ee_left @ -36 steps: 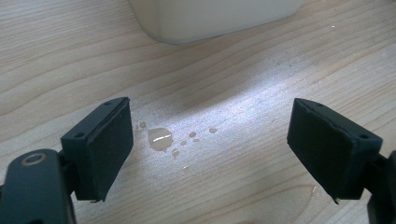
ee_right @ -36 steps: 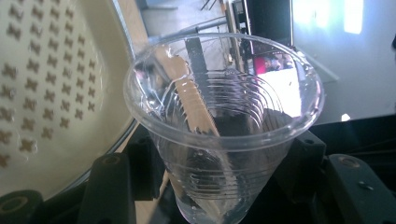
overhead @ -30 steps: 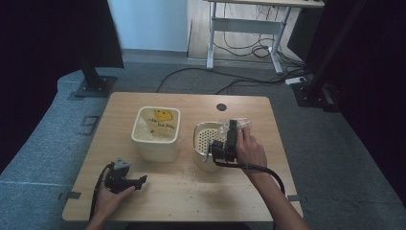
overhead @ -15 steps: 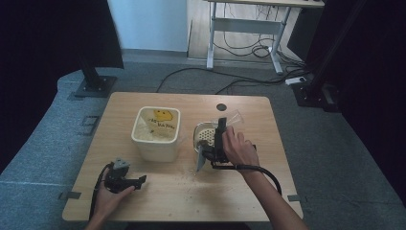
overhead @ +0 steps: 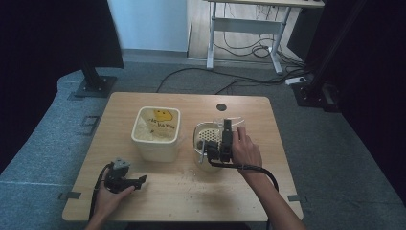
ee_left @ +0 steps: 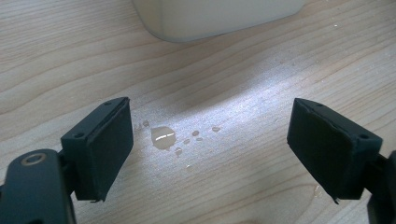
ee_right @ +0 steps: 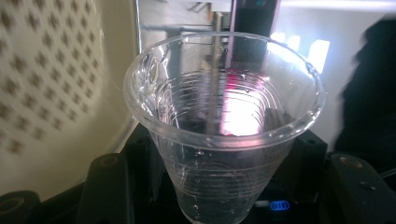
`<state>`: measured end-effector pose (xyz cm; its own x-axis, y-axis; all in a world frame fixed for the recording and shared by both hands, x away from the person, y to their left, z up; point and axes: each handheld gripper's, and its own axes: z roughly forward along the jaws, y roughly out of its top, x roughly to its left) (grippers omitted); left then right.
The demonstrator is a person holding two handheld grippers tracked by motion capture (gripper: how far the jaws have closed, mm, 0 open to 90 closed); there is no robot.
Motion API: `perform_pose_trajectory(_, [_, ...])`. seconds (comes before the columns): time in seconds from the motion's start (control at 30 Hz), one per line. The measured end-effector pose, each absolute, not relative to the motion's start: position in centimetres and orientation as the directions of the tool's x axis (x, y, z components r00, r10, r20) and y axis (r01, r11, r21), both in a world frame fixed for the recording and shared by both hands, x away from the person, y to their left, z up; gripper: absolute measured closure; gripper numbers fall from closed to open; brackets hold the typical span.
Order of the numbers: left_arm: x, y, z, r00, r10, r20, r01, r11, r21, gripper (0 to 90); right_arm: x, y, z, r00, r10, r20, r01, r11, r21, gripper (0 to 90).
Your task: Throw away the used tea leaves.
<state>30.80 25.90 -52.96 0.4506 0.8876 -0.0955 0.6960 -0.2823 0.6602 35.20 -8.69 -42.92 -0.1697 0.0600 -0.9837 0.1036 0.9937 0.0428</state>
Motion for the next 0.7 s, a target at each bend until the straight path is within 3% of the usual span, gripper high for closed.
perform_pose_trajectory(0.03, [30.8,25.9,-53.0,0.45,0.888,-0.095,0.696,-0.282,0.661,14.6,35.2,-9.2,-42.3,-0.218,0.209,-0.953,0.1,0.976,0.191,41.8])
perform_pose_trajectory(0.07, [30.8,25.9,-53.0,0.45,0.888,-0.095,0.696,-0.282,0.661,14.6,35.2,-9.2,-42.3,-0.218,0.209,-0.953,0.1,0.976,0.191,41.8])
perform_pose_trajectory(0.17, [30.8,25.9,-53.0,0.45,0.888,-0.094,0.697,-0.283,0.659,14.6,35.1,-10.2,-41.6,-0.291,0.438,-0.85,0.119,0.898,0.422,41.7])
perform_pose_trajectory(0.2, [30.8,25.9,-53.0,0.45,0.888,-0.095,0.697,-0.283,0.659,14.6,35.1,-11.0,-41.2,-0.348,0.551,-0.759,0.128,0.829,0.544,41.6])
perform_pose_trajectory(0.23, [30.8,25.9,-53.0,0.45,0.888,-0.095,0.697,-0.283,0.659,14.6,35.1,-11.0,-41.2,-0.348,0.551,-0.759,0.128,0.829,0.544,41.6])
perform_pose_trajectory(0.27, [30.8,25.9,-53.0,0.452,0.887,-0.094,0.696,-0.285,0.659,14.6,35.2,-11.9,-40.8,-0.403,0.636,-0.658,0.149,0.755,0.638,41.6])
perform_pose_trajectory(0.3, [30.8,25.9,-53.0,0.452,0.887,-0.094,0.696,-0.285,0.659,14.6,35.2,-11.9,-40.8,-0.403,0.636,-0.658,0.149,0.755,0.638,41.6])
perform_pose_trajectory(0.53, [30.8,25.9,-53.0,0.451,0.888,-0.095,0.698,-0.284,0.657,14.6,35.4,-13.8,-40.2,-0.477,0.779,-0.407,0.202,0.547,0.812,41.4])
perform_pose_trajectory(0.7, [30.8,25.8,-53.0,0.451,0.887,-0.096,0.698,-0.284,0.657,14.7,35.4,-14.7,-40.3,-0.485,0.809,-0.331,0.216,0.478,0.851,41.1])
